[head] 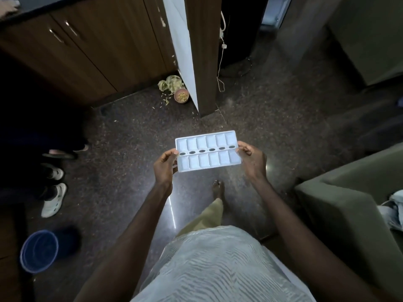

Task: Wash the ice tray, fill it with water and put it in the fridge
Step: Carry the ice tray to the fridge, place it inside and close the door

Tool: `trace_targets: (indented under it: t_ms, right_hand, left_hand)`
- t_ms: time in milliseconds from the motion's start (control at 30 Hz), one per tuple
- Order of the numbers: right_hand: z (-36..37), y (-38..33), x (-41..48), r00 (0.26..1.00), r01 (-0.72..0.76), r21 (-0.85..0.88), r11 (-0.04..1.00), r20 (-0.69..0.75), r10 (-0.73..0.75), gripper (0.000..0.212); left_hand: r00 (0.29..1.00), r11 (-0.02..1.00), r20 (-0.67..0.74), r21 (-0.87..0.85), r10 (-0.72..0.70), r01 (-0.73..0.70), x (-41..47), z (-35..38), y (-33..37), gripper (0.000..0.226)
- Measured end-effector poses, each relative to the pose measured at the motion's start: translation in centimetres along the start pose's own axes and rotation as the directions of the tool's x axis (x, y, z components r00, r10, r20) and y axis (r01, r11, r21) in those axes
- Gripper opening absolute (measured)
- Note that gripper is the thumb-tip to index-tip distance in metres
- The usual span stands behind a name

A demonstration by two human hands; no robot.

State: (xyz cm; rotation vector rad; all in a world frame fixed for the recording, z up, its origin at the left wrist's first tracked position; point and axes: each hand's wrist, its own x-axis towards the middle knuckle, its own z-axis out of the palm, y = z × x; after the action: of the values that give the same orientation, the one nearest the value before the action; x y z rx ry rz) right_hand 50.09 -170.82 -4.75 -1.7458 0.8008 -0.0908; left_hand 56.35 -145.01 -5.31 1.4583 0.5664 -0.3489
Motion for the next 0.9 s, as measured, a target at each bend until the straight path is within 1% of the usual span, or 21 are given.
trace_targets:
  t_ms: [133, 267, 500, 667, 800, 900]
  right_hand:
    - [-1.8, -2.3, 7.0, 1.0, 0.02, 0.005, 1.0, 0.01, -0.021, 0.033]
    - [-3.7, -4.9, 14.0, 0.997, 0.071, 0.015, 0.997, 0.0, -0.071, 0.029]
    - [-8.3, -8.5, 25.5, 0.991, 0.126, 0.059, 0.99, 0.024, -0.128, 0.023]
    - [-12.4, -10.3, 34.7, 0.982, 0.161, 0.062, 0.985, 0.09, -0.166, 0.025]
    - [-16.6, -11.7, 42.8, 0.969, 0.165, 0.02, 0.986, 0.181, -0.166, 0.027]
    - [-20.4, -13.0, 48.3, 0.958, 0.188, 0.01, 0.982, 0.219, -0.186, 0.026]
  left_hand:
    - [0.999, 0.999, -0.049, -0.033, 0.002, -0.004, 3.2, 5.9, 2.3, 0.012]
    - [0.997, 0.999, -0.071, -0.049, 0.008, -0.012, 6.1, 11.8, 5.1, 0.014]
    - [0.997, 0.996, -0.071, -0.082, 0.041, -0.047, 10.6, 22.2, 9.5, 0.012]
    - [0.987, 0.991, -0.158, -0.123, 0.025, -0.045, 13.6, 31.0, 11.2, 0.02]
    - [0.979, 0.986, -0.203, -0.154, 0.03, -0.062, 14.9, 39.0, 12.2, 0.021]
    - [0.966, 0.978, -0.256, -0.192, 0.024, -0.075, 15.8, 45.3, 13.1, 0.019]
